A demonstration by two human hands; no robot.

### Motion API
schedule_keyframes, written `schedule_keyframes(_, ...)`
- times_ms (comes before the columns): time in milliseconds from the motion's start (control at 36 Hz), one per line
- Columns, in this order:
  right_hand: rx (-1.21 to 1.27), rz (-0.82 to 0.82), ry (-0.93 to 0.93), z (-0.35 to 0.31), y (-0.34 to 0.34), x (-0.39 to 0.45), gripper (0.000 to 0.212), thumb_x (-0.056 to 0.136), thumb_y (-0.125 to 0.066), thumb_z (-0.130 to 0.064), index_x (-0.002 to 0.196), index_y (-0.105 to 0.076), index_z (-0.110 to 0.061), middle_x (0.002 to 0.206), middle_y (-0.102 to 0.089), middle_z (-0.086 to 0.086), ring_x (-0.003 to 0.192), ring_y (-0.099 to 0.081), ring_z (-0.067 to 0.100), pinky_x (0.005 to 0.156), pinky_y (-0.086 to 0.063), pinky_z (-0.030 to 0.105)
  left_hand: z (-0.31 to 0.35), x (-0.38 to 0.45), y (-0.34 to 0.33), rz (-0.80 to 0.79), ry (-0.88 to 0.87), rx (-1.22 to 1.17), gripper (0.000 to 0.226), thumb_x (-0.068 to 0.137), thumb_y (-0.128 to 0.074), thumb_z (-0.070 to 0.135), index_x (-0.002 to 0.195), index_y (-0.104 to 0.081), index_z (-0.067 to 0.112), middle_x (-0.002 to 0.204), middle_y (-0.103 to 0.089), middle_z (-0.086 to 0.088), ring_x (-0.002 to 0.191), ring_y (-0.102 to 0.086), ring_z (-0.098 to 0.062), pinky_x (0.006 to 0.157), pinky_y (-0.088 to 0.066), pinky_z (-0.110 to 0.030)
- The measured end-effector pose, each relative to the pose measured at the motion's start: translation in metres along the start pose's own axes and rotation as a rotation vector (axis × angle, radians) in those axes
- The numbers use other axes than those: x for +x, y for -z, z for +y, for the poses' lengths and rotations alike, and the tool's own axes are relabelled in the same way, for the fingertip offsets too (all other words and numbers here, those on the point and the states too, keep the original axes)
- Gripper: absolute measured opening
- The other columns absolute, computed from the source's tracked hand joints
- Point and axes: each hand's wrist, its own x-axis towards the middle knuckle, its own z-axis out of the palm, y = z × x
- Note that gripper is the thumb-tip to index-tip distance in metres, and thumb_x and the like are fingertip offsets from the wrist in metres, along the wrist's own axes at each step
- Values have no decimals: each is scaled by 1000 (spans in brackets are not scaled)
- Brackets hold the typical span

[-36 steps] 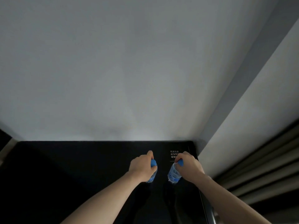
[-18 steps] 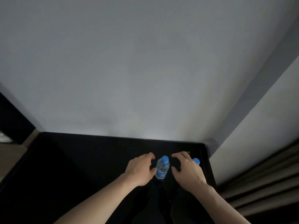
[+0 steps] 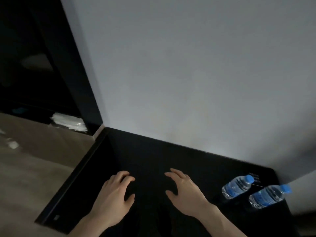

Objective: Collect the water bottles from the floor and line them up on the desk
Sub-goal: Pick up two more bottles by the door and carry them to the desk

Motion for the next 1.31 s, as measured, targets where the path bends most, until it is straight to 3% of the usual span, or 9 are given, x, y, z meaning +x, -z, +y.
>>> schedule_keyframes(167,-42,-46,73,-65,-24,33,75,91,-62,-49,151,-18,-48,163,-7,-19,152,-12,13,119,-24,39,-72,-32,30,61,103,30,60,94,-54,55,149,-34,41,162,-13,15,150,-16,-9,123,-20,-31)
schedule_keyframes(333,-114,-101,168,-101,-36,63,80,91,-57,-54,153,-6,-47,165,2,-18,153,-1,16,122,-19,42,-119,-57,40,110,234,70,70,91,-57,57,153,-34,36,167,-7,7,152,-15,-18,122,-24,-36)
schedule_keyframes(528,-168,-162,347,-166,-59,101,79,94,-54,-54,156,-6,-43,166,3,-14,153,3,19,122,-14,39,-166,-95,64,169,416,106,72,92,-58,52,155,-31,29,167,-12,0,153,-14,-23,124,-14,-40)
schedule_keyframes(639,-162,-202,463,-221,-74,128,78,94,-52,-54,156,-6,-43,165,4,-16,153,5,18,121,-12,37,-208,-120,82,221,509,108,73,94,-49,57,158,-22,32,169,0,1,155,1,-21,124,-4,-39)
schedule_keyframes(722,-196,-230,535,-267,-88,153,77,94,-50,-55,156,-7,-42,166,4,-15,153,5,18,122,-11,37,-247,-136,97,268,578,100,74,94,-48,59,158,-18,36,168,9,6,154,7,-18,123,2,-37)
schedule_keyframes(861,-233,-282,612,-350,-120,196,74,96,-50,-52,155,-6,-43,165,7,-15,153,6,18,123,-13,43,-321,-158,123,309,681,92,74,95,-44,63,158,-14,38,167,14,7,154,9,-18,124,-1,-39)
schedule_keyframes(1056,-257,-333,675,-492,-195,265,72,96,-52,-46,156,-12,-40,165,4,-16,153,2,18,122,-17,42,-453,-191,167,340,778,53,78,87,-35,67,157,-23,35,168,4,4,155,-2,-23,124,-6,-40)
schedule_keyframes(1167,-275,-357,702,-585,-245,302,74,95,-54,-45,157,-17,-34,166,-1,-11,153,-3,21,123,-15,37,-538,-218,195,324,839,54,76,93,-46,64,158,-16,38,167,12,5,155,5,-20,125,-1,-38)
schedule_keyframes(1306,-278,-351,767,-692,-287,335,73,94,-54,-44,157,-19,-32,167,-3,-8,153,-6,19,123,-15,33,-624,-246,247,333,880,86,76,93,-52,58,158,-22,33,168,6,2,155,0,-22,124,-1,-39)
